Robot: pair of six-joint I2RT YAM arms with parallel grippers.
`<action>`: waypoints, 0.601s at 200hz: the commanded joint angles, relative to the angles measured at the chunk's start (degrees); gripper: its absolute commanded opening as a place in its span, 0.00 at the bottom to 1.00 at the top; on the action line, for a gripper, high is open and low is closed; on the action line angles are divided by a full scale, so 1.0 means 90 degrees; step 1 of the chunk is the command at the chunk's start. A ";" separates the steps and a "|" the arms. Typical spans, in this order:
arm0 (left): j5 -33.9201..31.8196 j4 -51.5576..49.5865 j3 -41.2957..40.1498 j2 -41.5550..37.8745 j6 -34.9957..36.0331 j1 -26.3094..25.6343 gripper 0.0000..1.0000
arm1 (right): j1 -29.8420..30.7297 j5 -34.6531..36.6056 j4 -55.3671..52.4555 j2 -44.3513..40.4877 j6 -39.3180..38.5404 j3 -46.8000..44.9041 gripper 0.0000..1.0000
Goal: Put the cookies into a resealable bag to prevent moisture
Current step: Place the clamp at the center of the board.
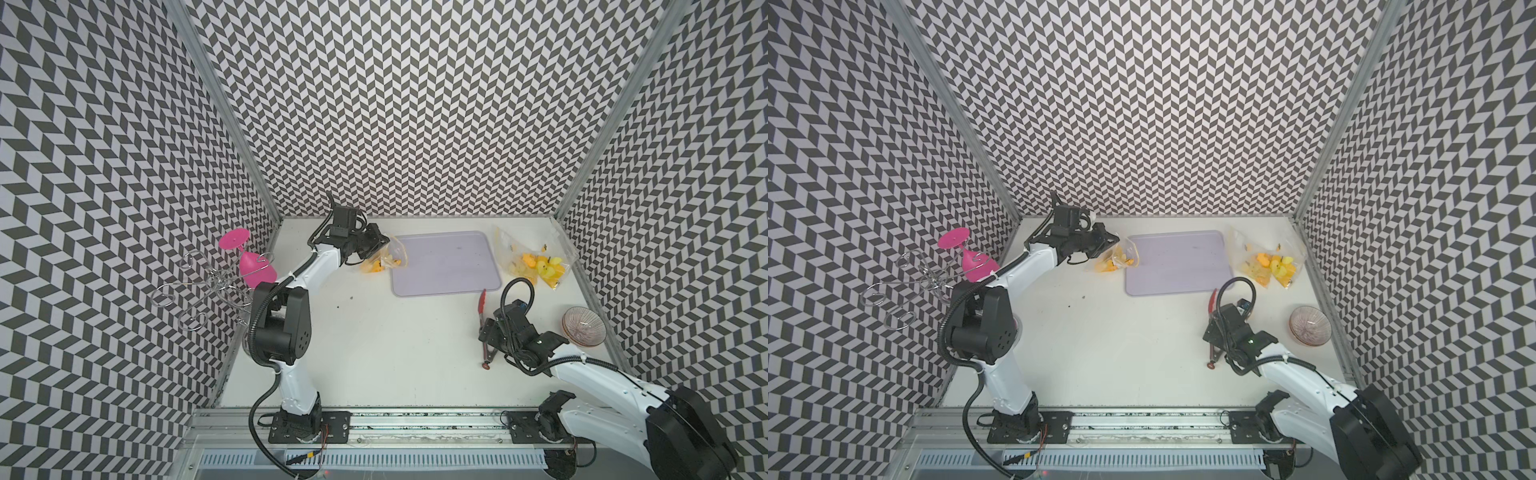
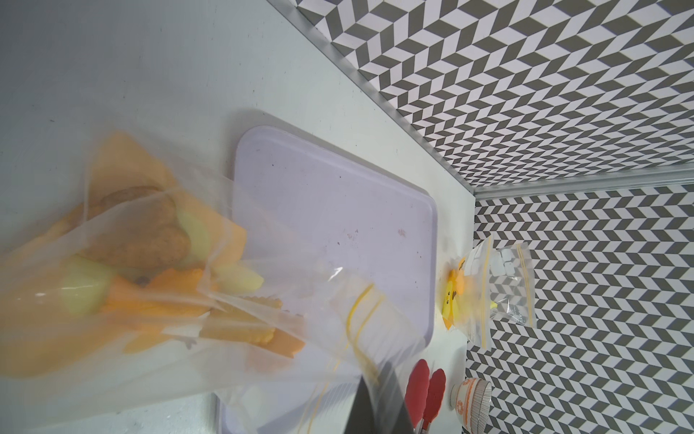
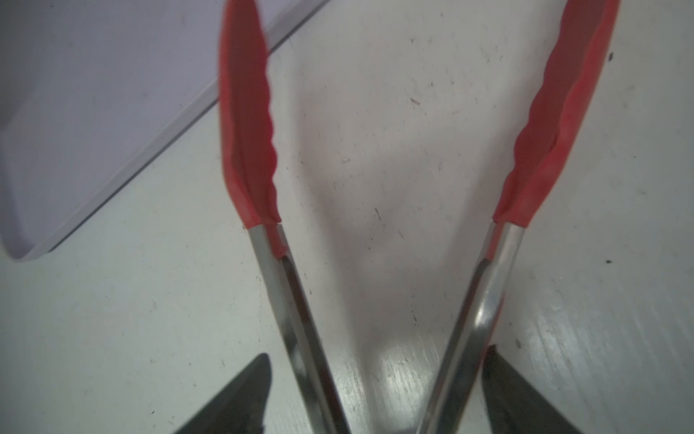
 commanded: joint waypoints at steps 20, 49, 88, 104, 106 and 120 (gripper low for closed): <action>0.0103 0.0058 -0.0053 -0.0312 0.0006 0.0019 0.00 | 0.0065 0.0568 0.0010 -0.0171 -0.0697 0.1157 0.95; 0.0093 0.0048 -0.0056 -0.0350 0.0002 0.0017 0.00 | 0.0115 -0.1631 0.2816 0.0062 -0.1800 0.1257 0.84; 0.0071 0.0053 -0.0113 -0.0428 -0.0055 0.0006 0.00 | 0.0409 -0.3237 0.3538 0.2035 -0.2084 0.2796 0.87; 0.0064 0.0048 -0.0116 -0.0442 -0.0051 -0.0001 0.00 | 0.0533 -0.3003 0.3540 0.2710 -0.2170 0.3337 0.87; 0.0064 0.0048 -0.0106 -0.0442 -0.0050 -0.0001 0.00 | 0.0530 -0.2980 0.3527 0.2789 -0.2153 0.3398 0.87; 0.0064 0.0025 -0.0096 -0.0450 -0.0056 -0.0010 0.00 | 0.0520 -0.2937 0.3429 0.3364 -0.2246 0.3847 0.87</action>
